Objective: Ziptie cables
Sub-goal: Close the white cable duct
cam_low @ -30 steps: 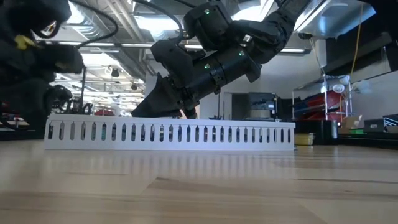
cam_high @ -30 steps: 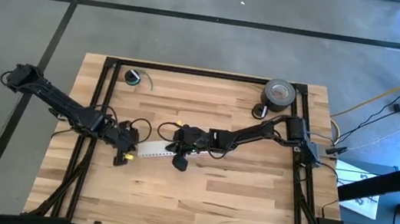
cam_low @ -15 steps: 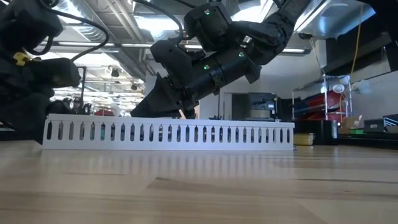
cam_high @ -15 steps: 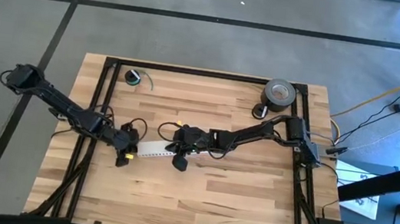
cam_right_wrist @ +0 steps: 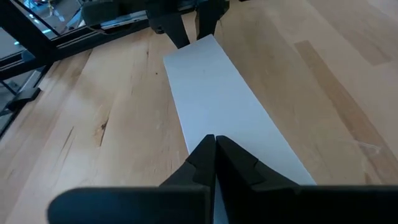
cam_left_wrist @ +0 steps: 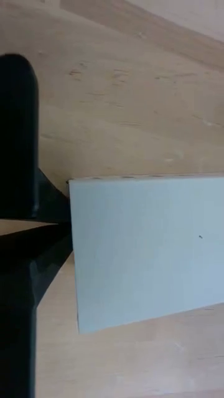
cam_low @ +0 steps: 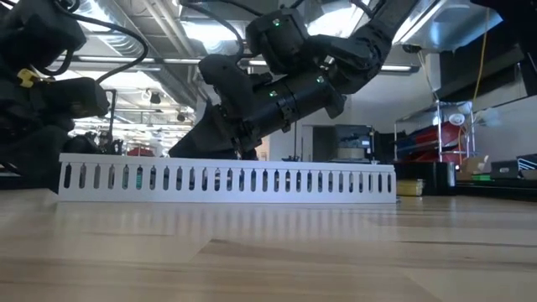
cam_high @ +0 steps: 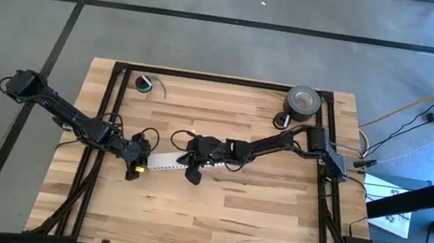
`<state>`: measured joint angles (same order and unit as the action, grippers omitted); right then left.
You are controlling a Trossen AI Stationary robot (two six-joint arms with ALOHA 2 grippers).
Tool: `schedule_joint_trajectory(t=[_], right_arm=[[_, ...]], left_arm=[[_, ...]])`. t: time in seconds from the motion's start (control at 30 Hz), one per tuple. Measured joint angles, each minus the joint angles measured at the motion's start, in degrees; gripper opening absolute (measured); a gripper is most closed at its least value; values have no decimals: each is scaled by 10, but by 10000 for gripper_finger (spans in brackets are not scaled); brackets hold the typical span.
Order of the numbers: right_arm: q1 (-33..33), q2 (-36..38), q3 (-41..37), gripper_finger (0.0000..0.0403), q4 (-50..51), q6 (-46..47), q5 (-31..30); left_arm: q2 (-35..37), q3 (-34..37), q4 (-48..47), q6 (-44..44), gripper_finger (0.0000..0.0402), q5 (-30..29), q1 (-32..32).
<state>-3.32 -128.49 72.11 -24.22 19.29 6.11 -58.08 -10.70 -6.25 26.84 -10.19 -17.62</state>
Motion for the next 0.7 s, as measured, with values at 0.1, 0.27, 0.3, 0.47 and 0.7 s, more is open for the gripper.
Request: schedule_joint_trajectory(t=[0.1,0.27,0.3,0.47,0.7], right_arm=[[0,0,0,0,-4,0,-13],[0,0,0,0,5,-2,-14],[0,1,1,0,9,-2,-15],[0,2,3,0,29,-15,-14],[-1,4,5,0,41,-18,-25]], left_arm=[[0,0,1,1,0,-1,0],[0,0,-1,4,0,-5,0],[0,0,-1,4,0,-5,0],[0,0,-1,8,0,-8,0],[0,0,-1,13,0,-9,0]])
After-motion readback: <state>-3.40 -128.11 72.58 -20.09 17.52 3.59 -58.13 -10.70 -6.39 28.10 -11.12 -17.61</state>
